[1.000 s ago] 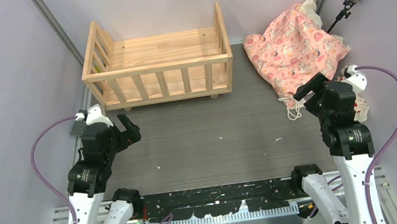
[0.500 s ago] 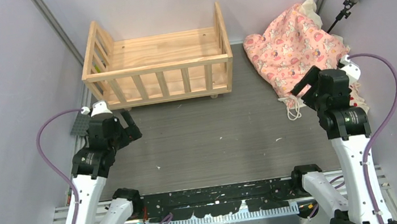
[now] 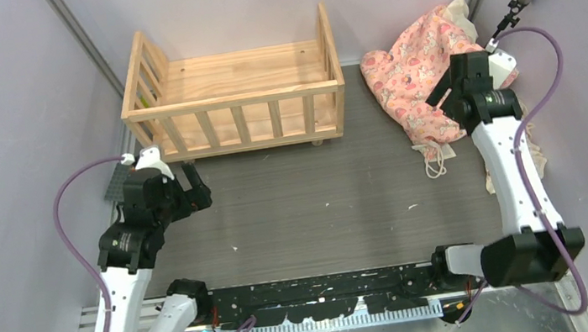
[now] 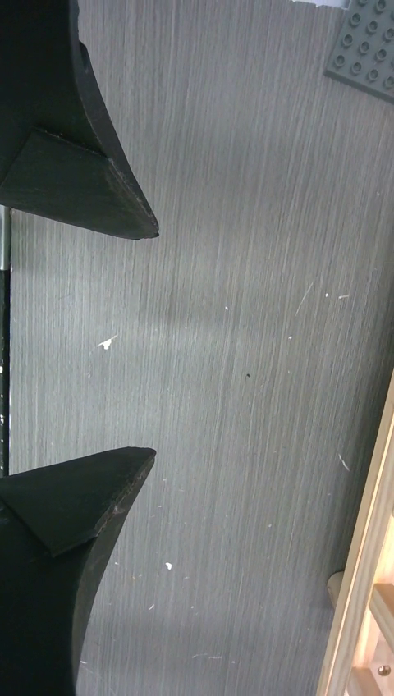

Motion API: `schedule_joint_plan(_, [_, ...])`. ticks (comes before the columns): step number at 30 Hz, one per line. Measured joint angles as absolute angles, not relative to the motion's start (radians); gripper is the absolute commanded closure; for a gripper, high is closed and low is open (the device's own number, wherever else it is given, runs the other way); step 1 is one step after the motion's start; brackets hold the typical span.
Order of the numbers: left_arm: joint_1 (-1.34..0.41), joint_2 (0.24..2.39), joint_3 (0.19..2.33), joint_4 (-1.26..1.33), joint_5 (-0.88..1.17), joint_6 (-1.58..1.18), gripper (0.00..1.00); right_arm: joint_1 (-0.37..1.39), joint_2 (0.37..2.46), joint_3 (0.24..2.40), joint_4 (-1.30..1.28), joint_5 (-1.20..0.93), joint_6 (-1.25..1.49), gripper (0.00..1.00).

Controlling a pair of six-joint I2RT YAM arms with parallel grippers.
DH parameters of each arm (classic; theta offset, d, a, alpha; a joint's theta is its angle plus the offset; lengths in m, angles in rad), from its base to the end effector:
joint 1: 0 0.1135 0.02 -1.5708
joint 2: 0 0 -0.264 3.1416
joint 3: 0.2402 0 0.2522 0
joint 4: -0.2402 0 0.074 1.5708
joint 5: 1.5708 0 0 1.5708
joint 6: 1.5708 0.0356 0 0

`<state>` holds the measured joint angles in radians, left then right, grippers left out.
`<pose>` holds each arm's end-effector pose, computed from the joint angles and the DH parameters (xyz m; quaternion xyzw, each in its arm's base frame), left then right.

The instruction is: Set up the pet bed

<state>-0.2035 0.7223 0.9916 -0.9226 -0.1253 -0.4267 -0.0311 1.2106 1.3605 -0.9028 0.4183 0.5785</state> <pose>0.1271 -0.0217 0.3446 -0.1272 0.8862 -0.0836 0.4376 0.2374 -0.0219 0.3836 0.3481 0.8314 -0.0783 0.4260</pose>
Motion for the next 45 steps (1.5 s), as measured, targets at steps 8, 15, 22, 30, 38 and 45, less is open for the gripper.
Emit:
schedule_joint_plan(8, [-0.204,0.664,0.977,-0.917,-0.085,-0.398,0.0,-0.16,1.512,1.481,-0.798,0.48,0.601,0.05])
schedule_joint_plan(15, [-0.204,0.672,0.97,-0.911,-0.044,-0.383,0.0,-0.171,1.672,1.493,-0.648,0.543,0.58,0.04])
schedule_joint_plan(22, [-0.204,0.7,0.966,-0.908,0.005,-0.38,0.0,-0.177,1.793,1.493,-0.472,0.613,0.529,0.04])
schedule_joint_plan(30, [-0.204,0.713,0.963,-0.901,0.03,-0.377,0.0,-0.21,1.917,1.497,-0.302,0.582,0.495,0.07])
schedule_joint_plan(38, [-0.204,0.72,0.963,-0.894,0.039,-0.377,0.0,-0.213,2.021,1.535,-0.239,0.516,0.477,0.63])
schedule_joint_plan(45, [-0.204,0.72,0.962,-0.892,0.039,-0.376,0.0,-0.207,1.987,1.483,-0.173,0.468,0.481,0.99])
